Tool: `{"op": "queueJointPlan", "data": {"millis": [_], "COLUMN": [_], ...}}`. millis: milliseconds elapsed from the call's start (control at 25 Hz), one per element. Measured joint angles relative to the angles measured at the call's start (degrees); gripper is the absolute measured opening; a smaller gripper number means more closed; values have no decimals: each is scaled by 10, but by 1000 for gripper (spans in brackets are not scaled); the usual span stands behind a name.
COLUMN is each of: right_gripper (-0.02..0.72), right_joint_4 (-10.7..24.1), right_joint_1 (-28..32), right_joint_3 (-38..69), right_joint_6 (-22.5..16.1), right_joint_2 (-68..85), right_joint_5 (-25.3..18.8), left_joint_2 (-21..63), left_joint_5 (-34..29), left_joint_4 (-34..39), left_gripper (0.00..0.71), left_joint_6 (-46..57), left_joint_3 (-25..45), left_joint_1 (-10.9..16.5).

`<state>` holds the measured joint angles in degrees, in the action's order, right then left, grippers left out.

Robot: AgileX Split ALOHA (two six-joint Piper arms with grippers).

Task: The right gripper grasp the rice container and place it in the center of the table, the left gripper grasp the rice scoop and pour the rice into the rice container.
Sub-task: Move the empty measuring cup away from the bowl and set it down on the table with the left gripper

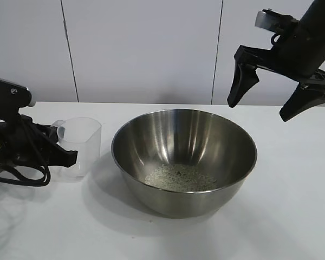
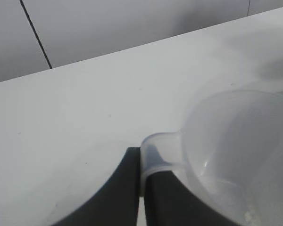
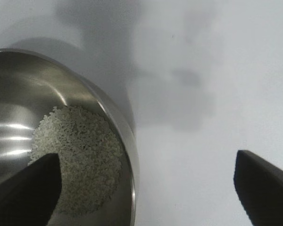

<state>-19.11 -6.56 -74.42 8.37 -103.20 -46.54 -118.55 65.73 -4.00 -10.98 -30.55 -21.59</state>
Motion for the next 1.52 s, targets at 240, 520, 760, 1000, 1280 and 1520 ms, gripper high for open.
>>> {"op": "queueJointPlan", "data": {"millis": [240,520,760,1000,1280,1520], "right_gripper": [683,683,683,683,683,683], "right_joint_4": [0,0,0,0,0,0], "right_joint_1": [0,0,0,0,0,0], "right_joint_3": [0,0,0,0,0,0], "right_joint_6": [0,0,0,0,0,0], "right_joint_2": [0,0,0,0,0,0], "right_joint_5": [0,0,0,0,0,0], "left_joint_2": [0,0,0,0,0,0], "left_joint_5": [-2,-30,-45,-45,-49,-101], "left_joint_4": [-3,-6,-36,-39,-40,-40], "left_gripper": [10,13,22,152,445,571], "left_joint_6": [0,0,1,1,1,1], "left_joint_3": [0,0,0,0,0,1], "left_joint_1": [0,0,0,1,1,1]}}
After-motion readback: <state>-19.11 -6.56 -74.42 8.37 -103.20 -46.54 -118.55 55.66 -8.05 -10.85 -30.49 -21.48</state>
